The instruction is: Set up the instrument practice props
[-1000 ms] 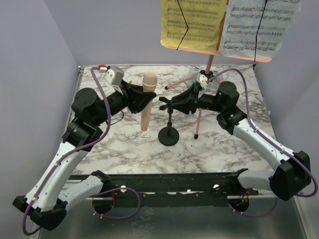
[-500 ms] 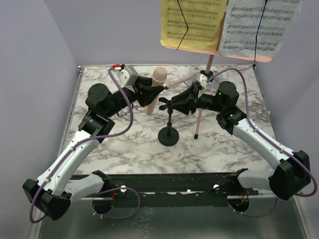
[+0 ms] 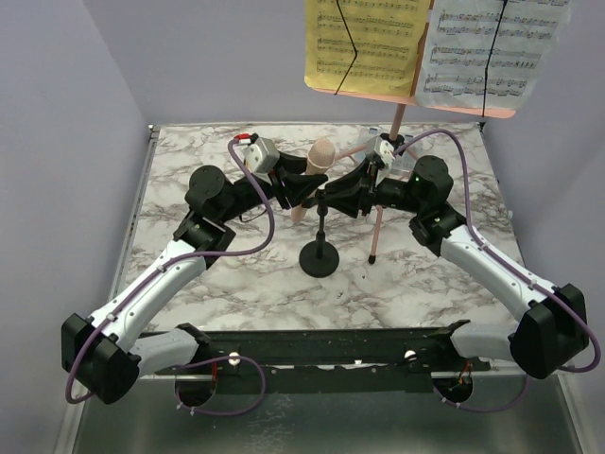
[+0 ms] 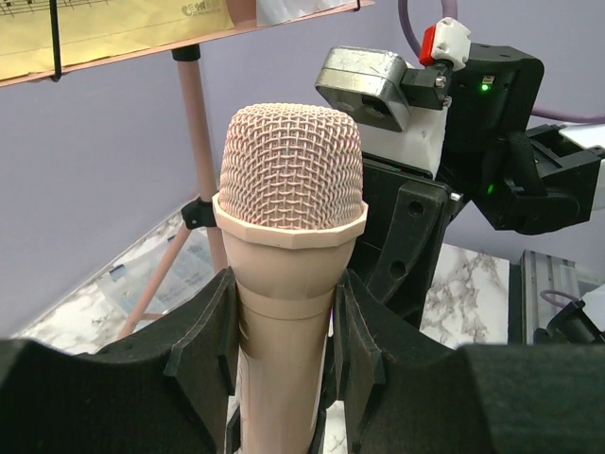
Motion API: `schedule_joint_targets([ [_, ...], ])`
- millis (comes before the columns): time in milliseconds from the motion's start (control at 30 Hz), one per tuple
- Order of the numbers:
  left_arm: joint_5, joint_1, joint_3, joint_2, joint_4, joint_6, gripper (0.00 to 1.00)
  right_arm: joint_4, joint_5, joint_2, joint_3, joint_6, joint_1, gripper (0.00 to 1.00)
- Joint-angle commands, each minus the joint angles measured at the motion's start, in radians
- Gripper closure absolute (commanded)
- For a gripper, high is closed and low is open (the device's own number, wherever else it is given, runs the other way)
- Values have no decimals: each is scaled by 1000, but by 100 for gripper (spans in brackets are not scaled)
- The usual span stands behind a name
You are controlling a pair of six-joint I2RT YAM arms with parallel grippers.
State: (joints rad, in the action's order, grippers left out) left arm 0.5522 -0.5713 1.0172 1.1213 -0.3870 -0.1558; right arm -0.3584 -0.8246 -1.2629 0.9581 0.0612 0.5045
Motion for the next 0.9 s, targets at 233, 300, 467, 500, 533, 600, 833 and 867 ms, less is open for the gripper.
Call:
schedule_joint_targets([
  [233, 4, -42, -74, 32, -209, -8, 100, -19, -41, -18, -29, 60, 2, 100],
  [300, -1, -44, -85, 28, -213, -8, 100, -14, -39, -14, -27, 68, 2, 100],
  [467, -21, -44, -108, 10, -214, -16, 100, 69, -41, -1, 2, 61, 2, 42],
  [500, -31, -44, -113, 4, -214, -19, 100, 81, -32, 10, -3, 61, 2, 31],
  [533, -37, -44, -117, -1, -214, -18, 100, 90, -13, 30, -12, 64, 2, 19],
  [600, -51, -44, -123, -6, -214, -14, 100, 105, 33, 72, -32, 81, 2, 2],
  [833, -61, -44, -135, -21, -214, -19, 100, 290, 180, 242, -80, 105, 2, 0],
  [867, -67, -44, -138, -25, -214, -19, 100, 311, 201, 264, -91, 111, 2, 0],
])
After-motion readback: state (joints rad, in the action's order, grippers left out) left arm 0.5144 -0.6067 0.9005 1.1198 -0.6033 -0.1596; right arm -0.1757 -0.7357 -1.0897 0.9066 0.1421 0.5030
